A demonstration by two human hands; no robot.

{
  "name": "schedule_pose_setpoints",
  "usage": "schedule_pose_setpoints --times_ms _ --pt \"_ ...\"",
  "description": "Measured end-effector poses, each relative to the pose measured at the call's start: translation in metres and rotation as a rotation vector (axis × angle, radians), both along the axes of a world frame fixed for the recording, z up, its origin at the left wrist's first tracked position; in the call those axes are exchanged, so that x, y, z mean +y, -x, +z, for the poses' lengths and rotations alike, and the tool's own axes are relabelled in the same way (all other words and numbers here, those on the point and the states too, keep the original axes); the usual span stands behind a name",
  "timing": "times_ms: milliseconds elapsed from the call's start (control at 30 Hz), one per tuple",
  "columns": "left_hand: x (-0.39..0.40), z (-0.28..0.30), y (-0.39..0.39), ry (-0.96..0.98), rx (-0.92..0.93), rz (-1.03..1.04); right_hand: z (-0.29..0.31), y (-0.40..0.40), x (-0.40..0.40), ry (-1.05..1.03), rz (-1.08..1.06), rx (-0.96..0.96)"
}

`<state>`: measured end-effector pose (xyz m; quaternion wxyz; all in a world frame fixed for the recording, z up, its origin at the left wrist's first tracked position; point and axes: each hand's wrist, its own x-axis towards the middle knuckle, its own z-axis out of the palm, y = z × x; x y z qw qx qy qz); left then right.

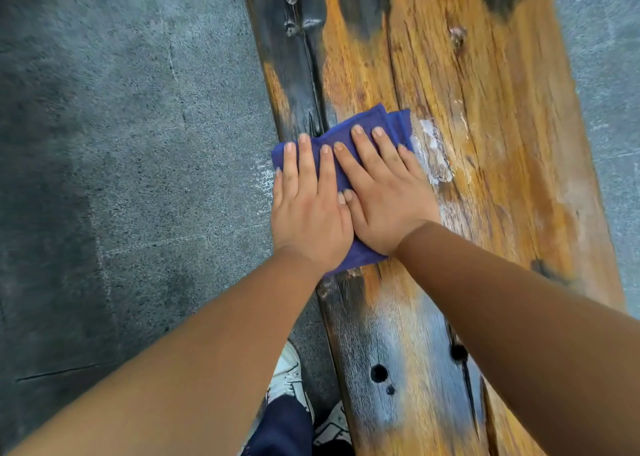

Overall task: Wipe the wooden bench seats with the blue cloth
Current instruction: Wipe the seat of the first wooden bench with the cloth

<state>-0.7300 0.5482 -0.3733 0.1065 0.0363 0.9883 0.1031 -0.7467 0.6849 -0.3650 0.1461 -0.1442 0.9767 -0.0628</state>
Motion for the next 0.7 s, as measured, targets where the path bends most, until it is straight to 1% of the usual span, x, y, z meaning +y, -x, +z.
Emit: schedule_pose_setpoints --times_ms 400,533,700 --pt "-0.005 -0.003 0.113 0.096 0.064 -0.063 -0.005 0.101 -0.007 0.018 -0.074 0.064" --pt "-0.003 -0.004 0.129 0.099 0.075 -0.053 -0.011 0.117 -0.006 0.028 -0.095 0.098" --pt "-0.003 -0.004 0.130 0.094 0.068 -0.060 -0.011 0.118 -0.006 0.031 -0.104 0.097"
